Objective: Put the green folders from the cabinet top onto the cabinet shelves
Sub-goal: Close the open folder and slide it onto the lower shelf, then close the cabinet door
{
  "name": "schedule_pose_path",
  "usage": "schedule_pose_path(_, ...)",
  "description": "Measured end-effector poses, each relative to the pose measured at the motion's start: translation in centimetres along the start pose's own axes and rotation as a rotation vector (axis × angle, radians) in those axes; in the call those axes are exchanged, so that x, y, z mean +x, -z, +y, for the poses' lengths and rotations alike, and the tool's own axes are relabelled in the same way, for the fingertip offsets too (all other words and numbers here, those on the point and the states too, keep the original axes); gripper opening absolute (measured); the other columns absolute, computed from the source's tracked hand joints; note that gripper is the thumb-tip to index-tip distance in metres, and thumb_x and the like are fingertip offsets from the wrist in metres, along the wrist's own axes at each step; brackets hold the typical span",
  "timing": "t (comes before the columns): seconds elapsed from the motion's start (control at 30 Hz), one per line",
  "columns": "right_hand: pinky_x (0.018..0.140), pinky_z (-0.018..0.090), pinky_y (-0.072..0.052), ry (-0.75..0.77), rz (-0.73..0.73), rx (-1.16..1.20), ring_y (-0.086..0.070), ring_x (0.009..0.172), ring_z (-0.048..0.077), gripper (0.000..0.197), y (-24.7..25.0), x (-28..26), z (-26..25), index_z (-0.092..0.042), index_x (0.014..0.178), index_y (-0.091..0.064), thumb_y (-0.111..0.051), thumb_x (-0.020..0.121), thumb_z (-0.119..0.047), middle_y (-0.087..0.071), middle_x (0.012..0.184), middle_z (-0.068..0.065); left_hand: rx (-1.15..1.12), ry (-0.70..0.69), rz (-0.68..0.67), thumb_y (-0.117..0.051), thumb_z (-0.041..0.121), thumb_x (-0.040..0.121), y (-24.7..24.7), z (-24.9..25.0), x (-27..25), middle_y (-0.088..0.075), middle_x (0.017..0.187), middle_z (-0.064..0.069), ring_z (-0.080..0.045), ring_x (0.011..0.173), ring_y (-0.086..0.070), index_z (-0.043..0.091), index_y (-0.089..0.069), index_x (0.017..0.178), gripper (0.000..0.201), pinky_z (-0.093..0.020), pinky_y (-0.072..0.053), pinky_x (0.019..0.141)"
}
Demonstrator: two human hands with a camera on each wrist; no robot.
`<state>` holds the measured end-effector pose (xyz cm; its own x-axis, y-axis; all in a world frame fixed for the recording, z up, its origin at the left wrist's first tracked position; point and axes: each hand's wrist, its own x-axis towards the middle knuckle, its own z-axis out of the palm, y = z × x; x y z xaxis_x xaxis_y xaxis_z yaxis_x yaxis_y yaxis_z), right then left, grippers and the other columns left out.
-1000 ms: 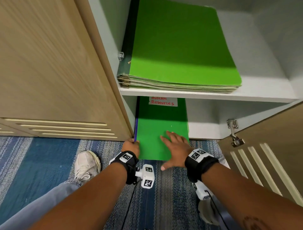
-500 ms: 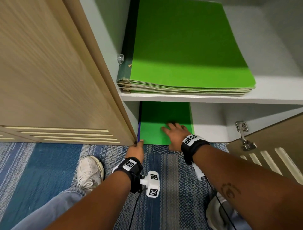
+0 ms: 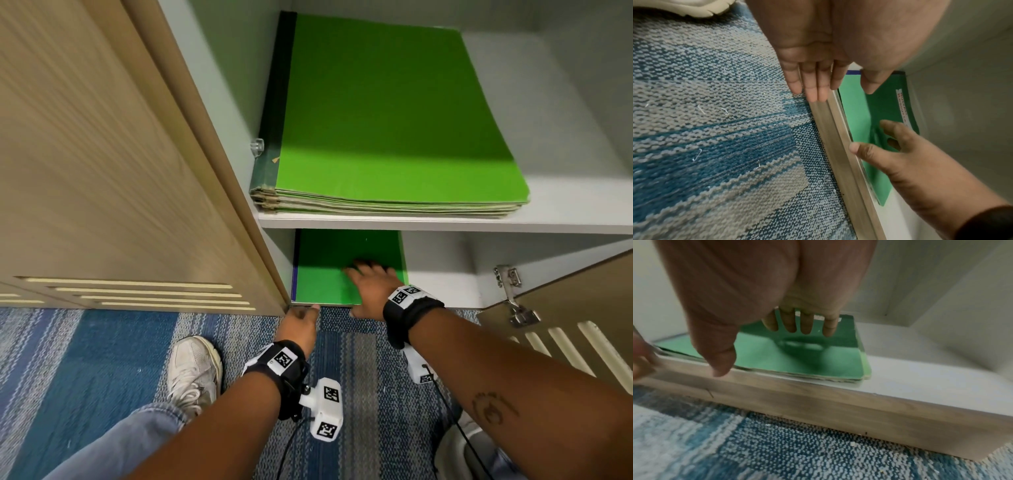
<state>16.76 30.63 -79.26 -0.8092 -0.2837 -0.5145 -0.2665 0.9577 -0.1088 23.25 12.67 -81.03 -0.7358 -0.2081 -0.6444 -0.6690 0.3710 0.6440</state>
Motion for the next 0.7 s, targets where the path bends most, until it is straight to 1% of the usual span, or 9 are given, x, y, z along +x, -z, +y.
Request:
schedule_pose_path(0.07,0.105,0.047,-0.035,0.007,0.066,0.057,-0.035,0.133,0.031,0.086,0.9,-1.7,-0.7,-0.022,0.148,-0.025,-0.064,0.077,-0.05,-0.034,0.148,0.007,0.0,-0.077,-0.009,-0.053,0.042,0.093,0.2,0.9,-1.2,-0.067,0.113,-0.01,-0.027,0.105,-0.06,0.014,-0.063,0.113,0.036,-0.033,-0.044,0.097)
schedule_pose_path(0.13,0.102,0.043,-0.041,0.031,0.148,0.128,-0.041,0.129,0.03,0.073,2.5,-3.7,-1.4,-0.019,0.145,-0.032,-0.061,0.082,-0.041,-0.039,0.142,0.007,0.001,-0.17,-0.006,-0.056,0.037,0.093,0.7,2.4,-2.8,-0.067,0.111,-0.009,-0.025,0.104,-0.06,0.013,-0.063,0.112,0.032,-0.031,-0.044,0.094)
schedule_pose_path(0.23,0.102,0.04,-0.044,0.065,0.255,0.236,-0.044,0.129,0.028,0.06,6.4,-7.6,-2.4,-0.018,0.143,-0.037,-0.056,0.088,-0.033,-0.044,0.142,0.006,-0.016,-0.327,0.006,-0.057,0.031,0.093,2.1,5.6,-6.0,-0.067,0.106,-0.005,-0.023,0.103,-0.061,0.011,-0.064,0.111,0.028,-0.028,-0.044,0.09)
schedule_pose_path(0.37,0.098,0.039,-0.048,0.092,0.354,0.254,-0.052,0.124,0.026,0.051,12.4,-12.6,-3.9,-0.022,0.139,-0.043,-0.053,0.09,-0.035,-0.052,0.14,0.005,-0.017,-0.487,0.026,-0.056,0.03,0.095,4.7,10.8,-11.1,-0.064,0.101,0.004,-0.011,0.095,-0.058,0.014,-0.062,0.115,0.027,-0.019,-0.037,0.078)
schedule_pose_path(0.5,0.084,0.037,-0.052,0.121,0.469,0.271,-0.062,0.104,0.025,0.036,17.9,-19.1,-5.5,-0.025,0.123,-0.053,-0.053,0.088,-0.034,-0.065,0.119,0.005,-0.035,-0.654,0.041,-0.057,0.032,0.094,7.7,15.4,-17.4,-0.068,0.1,0.006,-0.011,0.095,-0.063,0.019,-0.063,0.114,0.024,-0.023,-0.044,0.082)
schedule_pose_path(0.53,0.084,0.036,-0.052,0.121,0.526,0.28,-0.062,0.104,0.024,0.036,19.1,-21.0,-5.8,-0.024,0.124,-0.053,-0.053,0.089,-0.033,-0.064,0.12,0.004,-0.044,-0.698,0.057,-0.057,0.031,0.093,8.4,16.3,-19.0,-0.068,0.099,0.007,-0.008,0.093,-0.063,0.02,-0.064,0.113,0.024,-0.021,-0.045,0.082)
schedule_pose_path(0.6,0.087,0.035,-0.051,0.098,0.652,0.285,-0.06,0.107,0.022,0.04,21.5,-24.8,-6.4,-0.022,0.128,-0.051,-0.053,0.09,-0.032,-0.06,0.126,0.002,-0.074,-0.805,0.076,-0.059,0.027,0.093,9.6,18.2,-22.3,-0.067,0.099,0.007,-0.001,0.088,-0.061,0.017,-0.064,0.113,0.023,-0.009,-0.043,0.079)
schedule_pose_path(0.63,0.087,0.034,-0.051,0.079,0.709,0.283,-0.059,0.11,0.021,0.041,22.6,-26.8,-6.7,-0.022,0.13,-0.05,-0.053,0.09,-0.033,-0.058,0.128,0.001,-0.081,-0.874,0.088,-0.059,0.024,0.093,10.2,19.1,-24.1,-0.067,0.102,0.006,0.0,0.089,-0.06,0.015,-0.064,0.114,0.023,-0.007,-0.042,0.081)
schedule_pose_path(0.7,0.091,0.034,-0.049,0.046,0.794,0.273,-0.055,0.116,0.02,0.043,24.6,-30.8,-7.0,-0.022,0.131,-0.049,-0.054,0.09,-0.033,-0.054,0.131,0.0,-0.048,-1.034,0.135,-0.06,0.023,0.092,11.5,20.8,-27.5,-0.066,0.111,0.005,-0.005,0.1,-0.06,0.016,-0.063,0.115,0.023,-0.018,-0.044,0.092)
